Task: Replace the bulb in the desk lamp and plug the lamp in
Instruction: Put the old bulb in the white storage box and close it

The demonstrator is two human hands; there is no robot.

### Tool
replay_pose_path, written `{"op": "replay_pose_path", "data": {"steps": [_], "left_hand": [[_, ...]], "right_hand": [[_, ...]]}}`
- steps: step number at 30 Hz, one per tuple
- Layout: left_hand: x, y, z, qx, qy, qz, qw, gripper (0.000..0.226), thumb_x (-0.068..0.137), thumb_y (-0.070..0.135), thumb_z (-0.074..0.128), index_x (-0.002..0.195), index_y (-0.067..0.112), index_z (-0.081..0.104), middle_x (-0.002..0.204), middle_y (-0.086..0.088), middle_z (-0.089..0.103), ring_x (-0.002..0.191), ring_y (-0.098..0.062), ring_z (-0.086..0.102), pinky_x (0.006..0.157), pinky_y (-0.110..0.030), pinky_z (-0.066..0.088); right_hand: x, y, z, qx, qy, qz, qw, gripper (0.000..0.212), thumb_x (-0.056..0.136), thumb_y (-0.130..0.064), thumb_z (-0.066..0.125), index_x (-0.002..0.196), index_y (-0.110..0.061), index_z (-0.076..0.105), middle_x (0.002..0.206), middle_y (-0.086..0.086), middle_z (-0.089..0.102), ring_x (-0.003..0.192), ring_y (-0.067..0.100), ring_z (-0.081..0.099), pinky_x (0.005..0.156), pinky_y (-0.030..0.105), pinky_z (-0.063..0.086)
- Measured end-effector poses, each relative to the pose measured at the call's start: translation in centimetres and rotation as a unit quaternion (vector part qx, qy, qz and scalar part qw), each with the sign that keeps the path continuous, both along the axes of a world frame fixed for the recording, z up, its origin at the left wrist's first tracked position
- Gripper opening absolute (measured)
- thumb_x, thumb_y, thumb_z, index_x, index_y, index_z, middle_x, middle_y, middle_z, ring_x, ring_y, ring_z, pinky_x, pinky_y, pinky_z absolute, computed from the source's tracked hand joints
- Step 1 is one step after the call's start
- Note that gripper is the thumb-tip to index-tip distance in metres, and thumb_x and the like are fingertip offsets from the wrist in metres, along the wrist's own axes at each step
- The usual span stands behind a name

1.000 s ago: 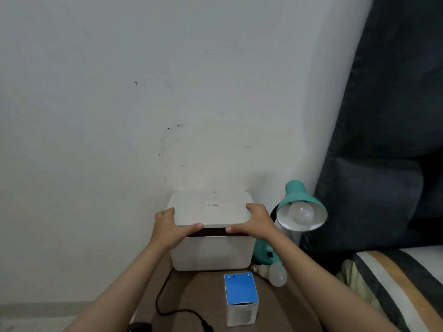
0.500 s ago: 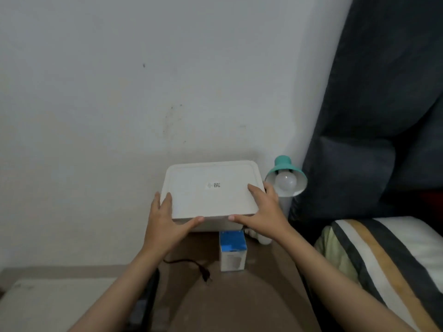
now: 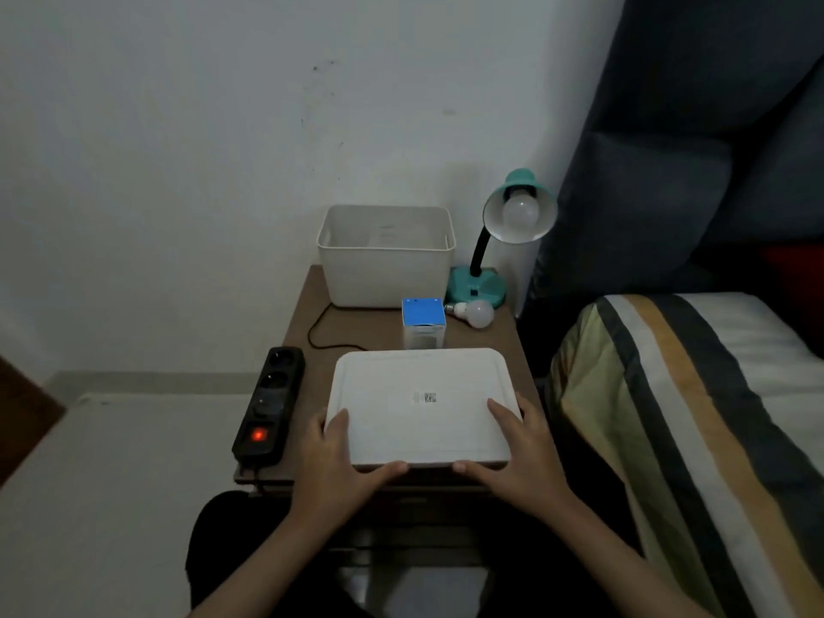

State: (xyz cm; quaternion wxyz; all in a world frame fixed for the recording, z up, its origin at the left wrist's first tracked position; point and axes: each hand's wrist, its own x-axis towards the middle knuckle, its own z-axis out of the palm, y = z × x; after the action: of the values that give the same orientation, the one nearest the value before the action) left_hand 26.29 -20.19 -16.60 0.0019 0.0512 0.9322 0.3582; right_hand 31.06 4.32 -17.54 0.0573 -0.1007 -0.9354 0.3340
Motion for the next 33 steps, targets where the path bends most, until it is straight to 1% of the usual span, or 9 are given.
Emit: {"op": "replay_pose_path", "data": {"steps": [4,8,12,15,20,23,26,30,33], "left_hand": [[1.2,0.1,-2.0,-0.03,-0.033,-0.006,0.999,0.104,0.05,0.07,0.075,0.129,0.011,0.041,0.131,-0.011,0.038,0.123,-0.03,0.04,0.094,-0.037,0.042],[0.9,0.0,-3.7,-0.106,-0.028,-0.015,0.994,0.107,0.043,0.086,0.051,0.121,0.012,0.044,0.119,-0.013,0.045,0.112,-0.033,0.044,0.091,-0.04,0.042],[0.2,-0.2,-4.4,-0.153,-0.016,-0.026,0.988,0.1,0.049,0.086,0.051,0.118,0.014,0.044,0.118,-0.013,0.044,0.109,-0.033,0.043,0.089,-0.04,0.042],[-1.5,0.1,-3.7,-0.127,-0.03,-0.027,0.991,0.092,0.055,0.082,0.059,0.117,0.016,0.045,0.125,-0.013,0.039,0.118,-0.033,0.039,0.096,-0.042,0.04],[-9.0,1.0,-0.4,-0.078,0.018,-0.019,0.997,0.101,0.059,0.081,0.055,0.129,0.01,0.04,0.151,-0.019,0.02,0.14,-0.035,0.018,0.112,-0.05,0.027],[-14.6,2.3,2.4,-0.023,0.059,-0.008,0.998,0.093,0.068,0.062,0.068,0.136,0.008,0.034,0.153,-0.019,0.017,0.143,-0.032,0.013,0.113,-0.052,0.024],[-20.1,3.0,4.3,-0.01,0.096,0.008,0.995,0.093,0.072,0.056,0.069,0.14,0.008,0.027,0.151,-0.019,0.02,0.141,-0.032,0.016,0.112,-0.053,0.025],[-25.9,3.6,5.3,-0.005,0.105,0.053,0.993,0.092,0.076,0.054,0.066,0.14,0.004,0.024,0.148,-0.024,0.023,0.136,-0.039,0.023,0.112,-0.05,0.027],[-28.6,4.2,4.8,0.016,0.096,0.074,0.992,0.094,0.077,0.058,0.061,0.141,0.003,0.021,0.149,-0.023,0.02,0.137,-0.039,0.021,0.112,-0.05,0.027]], "right_hand": [[1.0,-0.3,-2.0,-0.025,-0.064,0.008,0.998,0.118,0.048,-0.084,0.062,0.146,-0.026,0.033,0.154,0.003,0.014,0.142,0.022,0.013,0.114,0.034,0.023],[1.0,-0.3,-3.5,-0.024,-0.085,0.016,0.996,0.128,0.041,-0.092,0.059,0.146,-0.023,0.032,0.151,0.007,0.016,0.14,0.025,0.013,0.114,0.037,0.025],[0.1,-0.3,-4.5,0.012,-0.103,0.026,0.994,0.105,0.061,-0.071,0.071,0.144,-0.024,0.029,0.15,0.004,0.009,0.14,0.027,0.01,0.114,0.042,0.027],[-1.7,-0.1,-3.7,0.025,-0.084,-0.005,0.996,0.095,0.063,-0.075,0.066,0.138,-0.025,0.037,0.148,0.003,0.017,0.139,0.026,0.015,0.112,0.041,0.03],[-9.7,2.1,-0.5,0.037,0.033,-0.043,0.998,0.056,0.084,-0.045,0.067,0.127,-0.012,0.051,0.135,0.01,0.044,0.128,0.028,0.038,0.098,0.034,0.038],[-15.7,3.8,1.1,0.018,0.086,-0.054,0.995,0.049,0.084,-0.03,0.067,0.129,-0.015,0.052,0.129,0.008,0.049,0.118,0.025,0.048,0.097,0.033,0.042],[-20.6,5.6,1.3,0.017,0.055,-0.068,0.996,0.054,0.083,-0.023,0.066,0.134,-0.02,0.049,0.131,0.008,0.046,0.119,0.028,0.051,0.099,0.036,0.044],[-24.8,7.4,-0.7,0.067,-0.038,-0.049,0.996,0.068,0.08,-0.03,0.07,0.142,-0.026,0.042,0.135,0.012,0.042,0.124,0.032,0.047,0.101,0.04,0.044],[-25.5,8.0,-2.5,0.058,-0.021,-0.045,0.997,0.059,0.082,-0.027,0.069,0.136,-0.025,0.048,0.123,0.01,0.047,0.117,0.03,0.051,0.095,0.033,0.045]]}}
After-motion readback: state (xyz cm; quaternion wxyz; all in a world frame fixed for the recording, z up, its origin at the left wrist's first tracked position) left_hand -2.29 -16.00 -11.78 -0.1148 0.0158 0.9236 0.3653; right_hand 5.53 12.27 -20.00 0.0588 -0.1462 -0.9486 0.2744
